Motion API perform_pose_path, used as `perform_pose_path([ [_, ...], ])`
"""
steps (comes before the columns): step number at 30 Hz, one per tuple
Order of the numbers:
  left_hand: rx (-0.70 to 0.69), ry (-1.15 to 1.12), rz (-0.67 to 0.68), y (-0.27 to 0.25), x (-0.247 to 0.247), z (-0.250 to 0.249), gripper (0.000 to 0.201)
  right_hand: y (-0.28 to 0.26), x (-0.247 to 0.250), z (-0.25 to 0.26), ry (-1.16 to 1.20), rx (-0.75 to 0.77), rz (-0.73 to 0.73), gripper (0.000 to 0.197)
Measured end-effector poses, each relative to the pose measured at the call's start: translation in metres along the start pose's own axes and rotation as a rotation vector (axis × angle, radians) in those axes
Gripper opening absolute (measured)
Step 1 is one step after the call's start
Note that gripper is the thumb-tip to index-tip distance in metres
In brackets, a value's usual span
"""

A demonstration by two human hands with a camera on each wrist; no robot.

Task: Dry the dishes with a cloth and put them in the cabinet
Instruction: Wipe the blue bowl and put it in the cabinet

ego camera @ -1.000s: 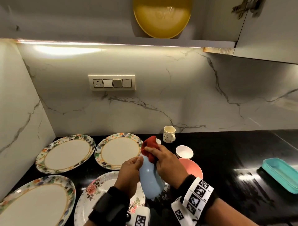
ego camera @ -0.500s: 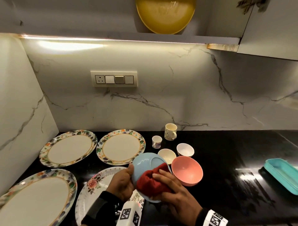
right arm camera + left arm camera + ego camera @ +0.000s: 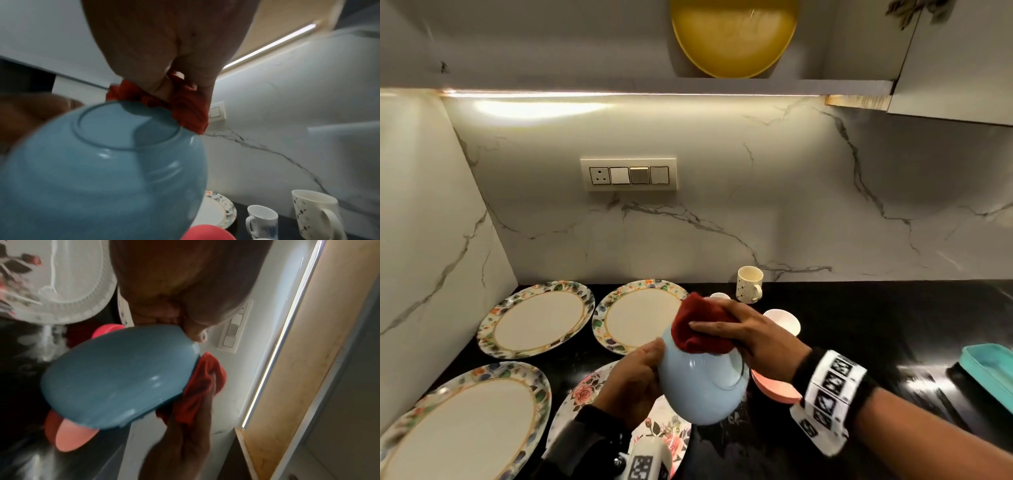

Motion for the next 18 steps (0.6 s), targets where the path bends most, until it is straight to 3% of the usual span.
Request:
perform_pose_path([
  [3, -0.053, -0.045, -0.005, 0.0, -0.009, -0.009, 0.033, 0.016, -0.011, -0.024, 0.034, -0.069, -0.035, 0.06],
  [6, -0.131, -0.078, -0.052, 0.004, -0.008, -0.014, 0.032, 0.005, -0.021, -0.051, 0.282, -0.372, -0.202, 0.067],
  [9, -0.192, -0.061, -0.077, 0.006, -0.016, -0.012, 0.032, -0.015, -0.047, -0.064, 0.343, -0.686, -0.245, 0.076],
  [12, -0.207, -0.053, -0.103, 0.006, -0.026, 0.001, 0.031, -0.031, -0.059, -0.063, 0.406, -0.856, -0.271, 0.075],
  [18, -0.241, -0.018, -0.092, 0.005, -0.037, 0.023, 0.026, -0.061, -0.087, -0.057, 0.847, -1.18, -0.298, 0.065],
])
Point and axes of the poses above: each hand's wrist, its own y-axis towards the middle knuckle, its own x-axis out of the back of the hand, z = x × y, the point moved 7 cm from there along y, towards the middle knuckle, and after that the axes turned 2 degrees about -z, right-handed, at the moved point
